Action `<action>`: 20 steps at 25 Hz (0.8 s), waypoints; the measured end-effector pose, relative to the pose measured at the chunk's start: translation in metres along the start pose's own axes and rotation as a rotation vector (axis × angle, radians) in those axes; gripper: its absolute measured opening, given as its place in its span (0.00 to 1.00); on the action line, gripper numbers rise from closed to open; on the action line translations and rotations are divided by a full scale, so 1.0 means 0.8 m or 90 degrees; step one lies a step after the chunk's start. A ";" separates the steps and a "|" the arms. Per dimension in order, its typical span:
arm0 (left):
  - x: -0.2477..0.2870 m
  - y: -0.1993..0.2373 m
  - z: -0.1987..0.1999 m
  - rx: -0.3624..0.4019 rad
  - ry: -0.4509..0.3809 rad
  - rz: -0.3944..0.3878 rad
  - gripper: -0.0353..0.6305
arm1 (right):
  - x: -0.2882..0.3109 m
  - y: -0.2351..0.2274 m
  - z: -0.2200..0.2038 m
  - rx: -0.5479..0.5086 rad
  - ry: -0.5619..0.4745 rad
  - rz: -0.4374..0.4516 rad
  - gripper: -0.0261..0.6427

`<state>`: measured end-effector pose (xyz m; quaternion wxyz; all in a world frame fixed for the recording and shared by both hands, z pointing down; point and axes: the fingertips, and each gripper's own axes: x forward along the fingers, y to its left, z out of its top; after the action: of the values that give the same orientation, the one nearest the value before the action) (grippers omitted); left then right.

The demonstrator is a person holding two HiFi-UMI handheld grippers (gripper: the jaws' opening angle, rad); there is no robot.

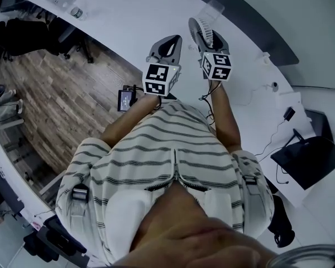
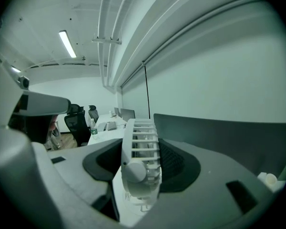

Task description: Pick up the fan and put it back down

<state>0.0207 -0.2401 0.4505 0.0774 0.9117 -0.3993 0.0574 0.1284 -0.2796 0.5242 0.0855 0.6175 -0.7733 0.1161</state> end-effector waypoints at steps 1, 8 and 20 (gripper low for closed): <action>0.000 0.001 0.000 0.001 0.000 0.002 0.06 | 0.004 -0.002 -0.004 -0.003 0.004 0.006 0.37; 0.004 0.012 0.000 -0.001 0.004 0.013 0.06 | 0.033 -0.005 -0.026 -0.022 0.034 0.059 0.37; 0.010 0.019 -0.009 0.005 0.016 0.026 0.06 | 0.078 -0.013 -0.071 -0.081 0.094 0.155 0.37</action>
<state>0.0149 -0.2545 0.4600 0.0781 0.9028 -0.4167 0.0721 0.1241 -0.3240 0.5964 0.1663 0.5021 -0.8399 0.1216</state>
